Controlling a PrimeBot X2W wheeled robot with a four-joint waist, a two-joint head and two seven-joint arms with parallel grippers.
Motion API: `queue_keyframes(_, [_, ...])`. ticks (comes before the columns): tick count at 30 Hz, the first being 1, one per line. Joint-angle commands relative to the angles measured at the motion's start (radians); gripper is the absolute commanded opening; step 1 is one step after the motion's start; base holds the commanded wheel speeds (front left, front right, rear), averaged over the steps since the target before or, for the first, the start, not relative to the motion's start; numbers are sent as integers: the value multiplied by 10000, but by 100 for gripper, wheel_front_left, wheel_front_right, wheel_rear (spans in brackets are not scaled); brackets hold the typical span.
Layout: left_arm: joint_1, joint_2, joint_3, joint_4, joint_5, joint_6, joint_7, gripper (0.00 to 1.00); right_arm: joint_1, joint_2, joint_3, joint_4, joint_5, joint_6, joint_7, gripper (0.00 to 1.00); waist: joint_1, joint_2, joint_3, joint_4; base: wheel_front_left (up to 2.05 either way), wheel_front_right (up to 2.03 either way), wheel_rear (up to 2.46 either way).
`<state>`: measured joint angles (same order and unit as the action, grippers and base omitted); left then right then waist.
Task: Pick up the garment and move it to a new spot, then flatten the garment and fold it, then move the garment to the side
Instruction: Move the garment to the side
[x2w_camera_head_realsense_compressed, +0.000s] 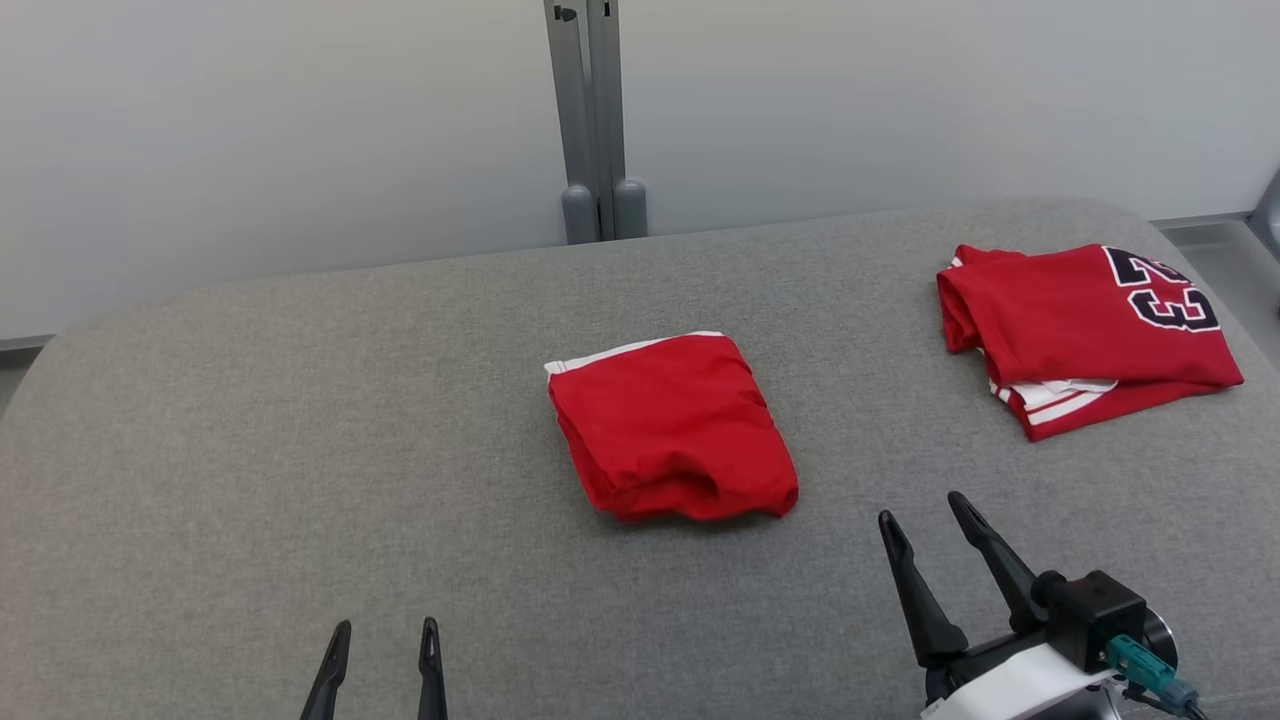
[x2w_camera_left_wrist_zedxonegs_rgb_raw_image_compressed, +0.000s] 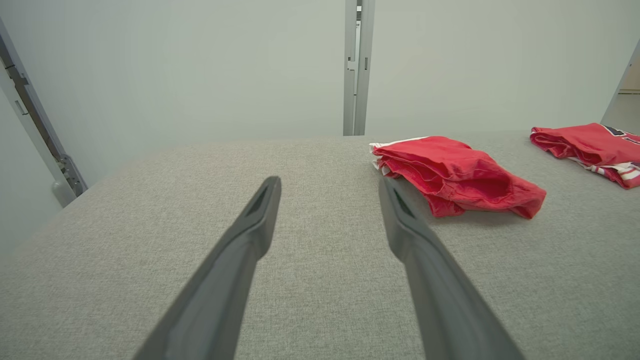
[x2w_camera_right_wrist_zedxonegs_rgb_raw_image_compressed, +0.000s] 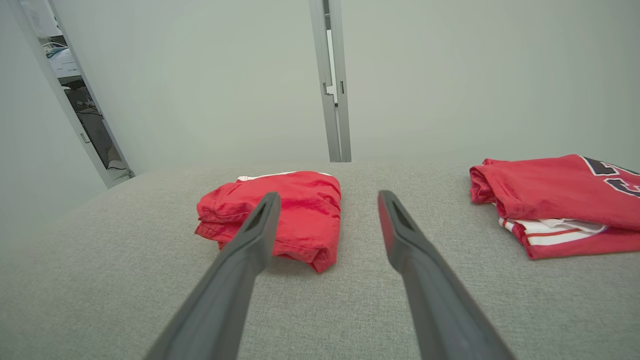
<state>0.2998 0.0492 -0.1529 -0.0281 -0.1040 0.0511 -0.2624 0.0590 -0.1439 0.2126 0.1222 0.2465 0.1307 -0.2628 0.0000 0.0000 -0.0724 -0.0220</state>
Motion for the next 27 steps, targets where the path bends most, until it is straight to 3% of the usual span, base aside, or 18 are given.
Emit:
queue_keyframes(1, [-132, 28, -5, 9, 90, -52, -29, 100, 82, -45, -11, -45, 65, -3, -22, 100, 0, 0, 45, 34, 0, 0, 0])
queue_keyframes(8, [-368, 28, -173, -18, 159, -131, -29, 100, -148, -49, -16, 44, 110, -3, -22, 100, 0, 0, 414, 287, 0, 0, 0])
queue_keyframes(15, [-792, 28, -425, -120, 265, -253, -29, 100, -1144, -208, 257, 379, 1220, -3, -23, 100, 0, 0, 1079, 641, 0, 0, 0])
queue_keyframes(19, [-1227, 26, -618, -200, 243, -300, -29, 100, -2177, -769, 902, 808, 2030, -6, -22, 100, 0, 0, 1688, 852, 0, 0, 0])
queue_keyframes(27, [-2116, 26, -1069, -173, 147, -371, -29, 100, -4646, -2271, 2872, 2557, 5005, -3, 187, 100, 0, 0, 2728, 1195, 0, 0, 0])
